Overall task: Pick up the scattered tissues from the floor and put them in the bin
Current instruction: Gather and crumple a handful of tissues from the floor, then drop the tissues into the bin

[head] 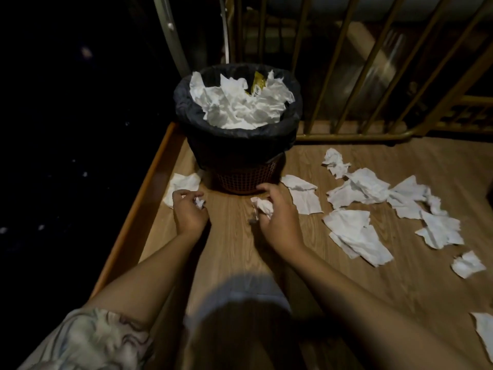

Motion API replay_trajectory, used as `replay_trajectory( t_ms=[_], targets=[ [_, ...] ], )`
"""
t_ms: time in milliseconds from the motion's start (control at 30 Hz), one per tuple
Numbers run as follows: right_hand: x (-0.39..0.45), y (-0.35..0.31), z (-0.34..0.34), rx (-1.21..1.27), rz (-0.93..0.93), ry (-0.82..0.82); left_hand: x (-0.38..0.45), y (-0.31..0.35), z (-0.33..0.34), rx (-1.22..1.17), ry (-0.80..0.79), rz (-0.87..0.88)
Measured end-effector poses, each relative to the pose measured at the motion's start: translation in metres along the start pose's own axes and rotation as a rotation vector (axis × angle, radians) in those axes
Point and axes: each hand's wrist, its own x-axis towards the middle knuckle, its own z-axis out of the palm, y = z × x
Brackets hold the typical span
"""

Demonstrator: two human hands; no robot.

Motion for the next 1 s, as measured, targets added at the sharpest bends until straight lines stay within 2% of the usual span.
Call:
replay_trajectory(
  t_ms=[133, 200, 267, 300, 433, 600, 733, 900, 1000],
  targets=[
    [0.028, -0.02, 0.0, 0.025, -0.146, -0.016, 0.041, -0.021, 0.011, 0.237, -0.125, 0.004],
    [0.036, -0.026, 0.0, 0.012, -0.247, -0.001, 0.052, -0.027, 0.014, 0.379, -0.243, 0.031],
    [0.043, -0.03, 0.0, 0.026, -0.319, 0.008, 0.056, -0.029, 0.012, 0.405, -0.341, -0.045],
    [0.046, -0.032, -0.001, 0.044, -0.344, 0.01, 0.056, -0.032, 0.012, 0.36, -0.331, -0.063],
    [0.058, -0.037, -0.005, 0.088, -0.423, 0.07, 0.035, -0.038, 0.01, 0.139, -0.107, -0.077],
    [0.081, -0.058, -0.016, 0.002, -0.56, 0.213, 0.027, -0.021, 0.01, 0.12, -0.07, -0.156],
    [0.104, -0.083, -0.034, -0.026, -0.643, 0.229, 0.045, 0.018, -0.015, -0.136, 0.089, -0.218],
    [0.145, -0.117, -0.049, -0.038, -0.62, 0.318, 0.08, 0.082, -0.068, -0.42, 0.438, -0.04],
    [0.168, -0.131, -0.051, -0.05, -0.599, 0.374, 0.082, 0.141, -0.102, -0.666, 0.467, 0.081]
  ],
)
